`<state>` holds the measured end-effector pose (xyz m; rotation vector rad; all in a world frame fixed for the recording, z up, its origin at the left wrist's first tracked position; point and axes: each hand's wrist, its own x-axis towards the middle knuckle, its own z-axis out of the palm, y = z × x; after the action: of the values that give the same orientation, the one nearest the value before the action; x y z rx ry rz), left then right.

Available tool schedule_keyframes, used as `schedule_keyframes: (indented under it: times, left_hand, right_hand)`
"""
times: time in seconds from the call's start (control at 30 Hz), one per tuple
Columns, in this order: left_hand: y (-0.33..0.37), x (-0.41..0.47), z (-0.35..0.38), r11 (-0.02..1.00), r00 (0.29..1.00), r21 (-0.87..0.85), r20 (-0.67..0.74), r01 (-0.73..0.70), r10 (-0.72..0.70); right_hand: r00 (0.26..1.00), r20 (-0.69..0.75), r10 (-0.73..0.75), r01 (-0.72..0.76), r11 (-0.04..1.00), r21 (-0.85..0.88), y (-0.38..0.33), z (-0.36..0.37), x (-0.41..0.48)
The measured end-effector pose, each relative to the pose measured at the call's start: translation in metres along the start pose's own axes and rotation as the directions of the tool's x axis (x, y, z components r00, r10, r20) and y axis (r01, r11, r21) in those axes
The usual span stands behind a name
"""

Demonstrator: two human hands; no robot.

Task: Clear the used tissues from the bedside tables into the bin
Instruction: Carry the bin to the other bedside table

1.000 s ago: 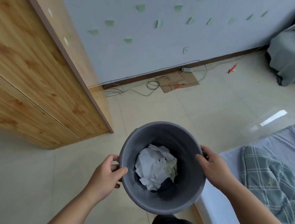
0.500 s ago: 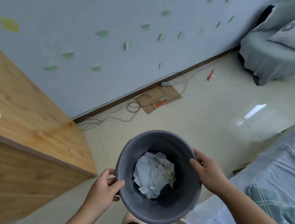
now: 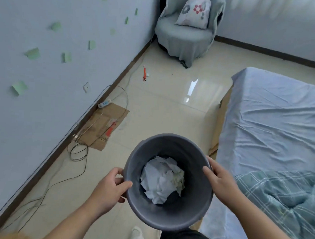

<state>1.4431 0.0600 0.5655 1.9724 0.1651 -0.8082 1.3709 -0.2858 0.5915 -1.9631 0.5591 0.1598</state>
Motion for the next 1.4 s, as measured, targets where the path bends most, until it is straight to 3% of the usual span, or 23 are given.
schedule_keyframes:
  times: [0.23,0.37,0.5,0.77,0.97,1.4]
  left_hand:
    - [0.102,0.118,0.043,0.990,0.982,0.136,0.187,-0.044,0.018]
    - [0.164,0.179,0.059,0.982,0.983,0.186,0.183,-0.020,-0.014]
    - [0.229,0.225,0.060,0.977,0.984,0.207,0.178,-0.057,0.020]
    - [0.328,0.327,0.071,0.995,0.986,0.073,0.157,-0.062,0.050]
    - [0.394,0.421,0.076,0.993,0.976,0.078,0.209,-0.084,0.066]
    - [0.545,0.594,0.080,0.990,0.937,0.098,0.344,-0.105,0.065]
  right_hand:
    - [0.975,-0.182,0.128,-0.105,0.986,0.130,0.034,-0.054,0.064]
    - [0.968,-0.183,0.169,-0.133,0.972,0.194,0.035,-0.087,0.124]
    - [0.970,-0.216,0.114,-0.070,0.978,0.199,0.004,-0.130,0.190]
    - [0.953,-0.262,0.152,-0.072,0.954,0.293,-0.022,-0.186,0.297]
    - [0.917,-0.313,0.249,-0.165,0.948,0.273,-0.027,-0.200,0.380]
    - [0.867,-0.386,0.315,-0.197,0.929,0.315,-0.071,-0.270,0.551]
